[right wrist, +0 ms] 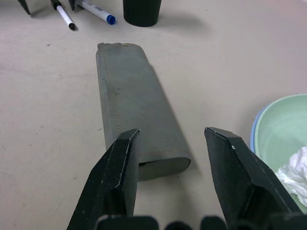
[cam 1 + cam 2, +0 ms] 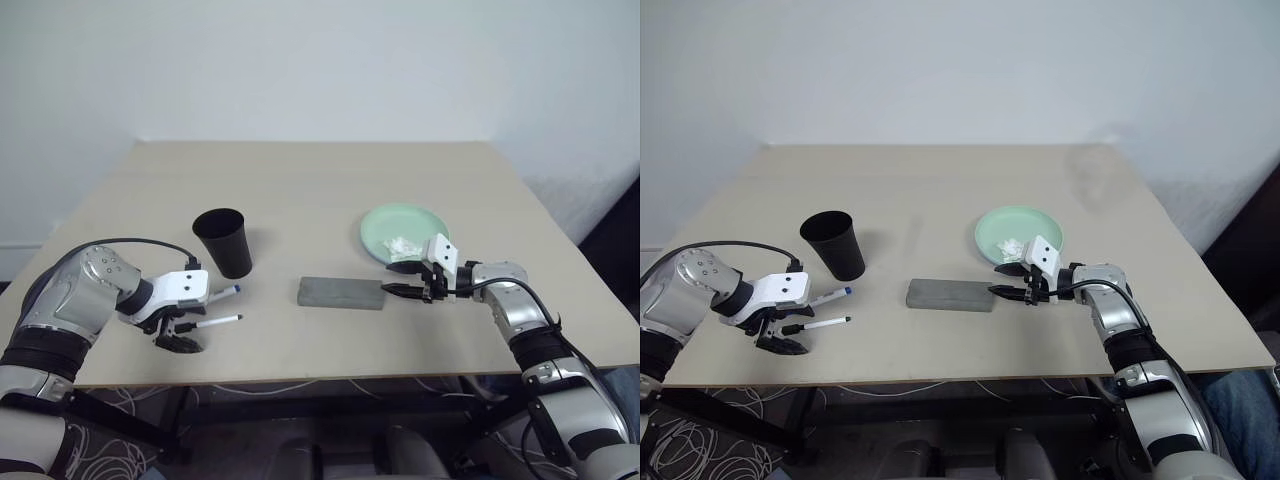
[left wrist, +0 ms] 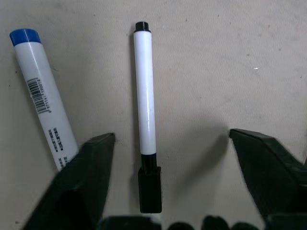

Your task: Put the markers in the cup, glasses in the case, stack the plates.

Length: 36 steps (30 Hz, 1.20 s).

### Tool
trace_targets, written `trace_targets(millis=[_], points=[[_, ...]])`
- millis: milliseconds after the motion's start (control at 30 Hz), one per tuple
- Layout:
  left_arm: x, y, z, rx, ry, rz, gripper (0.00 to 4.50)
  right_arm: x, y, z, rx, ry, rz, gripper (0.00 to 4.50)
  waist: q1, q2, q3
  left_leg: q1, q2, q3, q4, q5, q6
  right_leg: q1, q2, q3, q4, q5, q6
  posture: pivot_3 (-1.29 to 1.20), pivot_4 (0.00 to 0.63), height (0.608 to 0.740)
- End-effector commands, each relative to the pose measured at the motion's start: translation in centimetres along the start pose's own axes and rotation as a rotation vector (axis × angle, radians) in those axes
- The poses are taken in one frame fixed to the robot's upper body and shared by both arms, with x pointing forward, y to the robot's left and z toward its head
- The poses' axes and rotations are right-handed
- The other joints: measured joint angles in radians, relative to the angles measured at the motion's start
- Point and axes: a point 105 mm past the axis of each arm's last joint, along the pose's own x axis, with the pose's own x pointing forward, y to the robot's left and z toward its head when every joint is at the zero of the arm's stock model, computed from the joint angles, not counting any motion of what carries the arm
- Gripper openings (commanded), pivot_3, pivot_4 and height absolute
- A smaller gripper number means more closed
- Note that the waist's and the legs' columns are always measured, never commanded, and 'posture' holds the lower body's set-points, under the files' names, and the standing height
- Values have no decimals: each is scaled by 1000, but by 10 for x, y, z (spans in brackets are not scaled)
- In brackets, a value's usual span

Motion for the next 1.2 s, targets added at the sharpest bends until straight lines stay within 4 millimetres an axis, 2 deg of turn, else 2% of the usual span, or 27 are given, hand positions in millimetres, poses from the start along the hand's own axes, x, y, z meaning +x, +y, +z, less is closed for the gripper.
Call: trace_targets(millis=[33,267,400,600,667,800,900,1000,1067,1200], points=[[-4,4,5,29,-9,21,2467,-2,-4,11,-43,-29,-15,2322,0,0,0,0,0,0,0,0,0,0,0,0,0,0,0,0,0,721],[-1,2,5,29,-18,22,37,-3,-4,11,-43,-29,-14,2322,0,0,0,0,0,0,0,0,0,0,0,0,0,0,0,0,0,721],[-1,2,13,44,-63,32,37,-2,-4,12,-43,-29,-14,2322,0,0,0,0,0,0,0,0,0,0,0,0,0,0,0,0,0,721],[-20,2,66,65,-356,42,37,-2,-4,11,-41,-26,-13,2322,0,0,0,-1,1,-1,1,0,0,0,-1,0,0,0,0,0,0,721],[-24,4,75,59,-410,63,37,-2,-4,11,-40,-26,-12,2322,-1,0,0,-1,0,-1,1,0,0,0,-1,0,0,0,0,0,0,721],[-43,22,105,49,-602,202,37,-3,-5,11,-41,-23,-13,2322,-1,0,0,0,0,-1,0,0,0,0,1,0,0,1,2,0,0,721],[-65,40,128,57,-770,380,37,-4,-5,11,-43,-21,-13,2322,0,0,0,1,0,-2,1,0,0,1,1,0,0,1,2,0,0,721],[-82,61,134,7,-828,565,37,-4,-5,10,-44,-20,-14,2322,-1,-1,0,0,-1,-2,1,0,0,1,1,0,0,2,3,0,0,721],[-102,73,140,-7,-903,718,37,-5,-4,10,-43,-18,-11,2322,-1,-1,0,0,-1,-1,1,0,0,1,1,0,0,2,3,0,0,721],[-123,79,143,-28,-983,872,37,-4,-3,9,-42,-16,-6,2322,-1,-1,0,0,-1,-1,1,0,0,1,1,0,0,2,3,0,0,721]])
